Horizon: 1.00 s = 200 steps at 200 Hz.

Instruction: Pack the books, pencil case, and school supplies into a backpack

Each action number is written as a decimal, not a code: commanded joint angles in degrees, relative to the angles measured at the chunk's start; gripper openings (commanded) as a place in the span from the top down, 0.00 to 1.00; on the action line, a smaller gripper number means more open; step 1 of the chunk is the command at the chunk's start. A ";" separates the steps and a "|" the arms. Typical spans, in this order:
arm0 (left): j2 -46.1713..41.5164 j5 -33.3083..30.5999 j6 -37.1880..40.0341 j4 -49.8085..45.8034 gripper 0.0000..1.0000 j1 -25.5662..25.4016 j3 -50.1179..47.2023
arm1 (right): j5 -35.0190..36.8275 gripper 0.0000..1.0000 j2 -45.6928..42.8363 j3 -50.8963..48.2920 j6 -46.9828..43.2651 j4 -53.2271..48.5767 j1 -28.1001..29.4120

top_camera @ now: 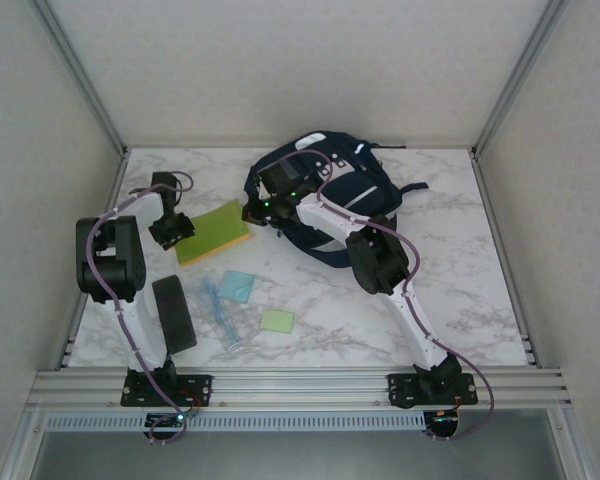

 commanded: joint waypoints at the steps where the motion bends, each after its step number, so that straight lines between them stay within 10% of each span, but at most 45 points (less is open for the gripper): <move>1: 1.30 4.13 -0.69 0.21 0.59 -2.24 -1.65 | -4.53 1.00 1.71 2.45 -0.77 1.30 3.61; 71: -6.16 7.28 -1.48 -1.56 0.39 -1.80 1.87 | -0.84 1.00 -9.25 -5.91 -2.19 5.03 0.98; 200: 3.89 12.84 -14.60 16.46 0.43 -15.89 0.17 | 0.45 1.00 -20.82 -23.48 -4.55 7.80 -7.48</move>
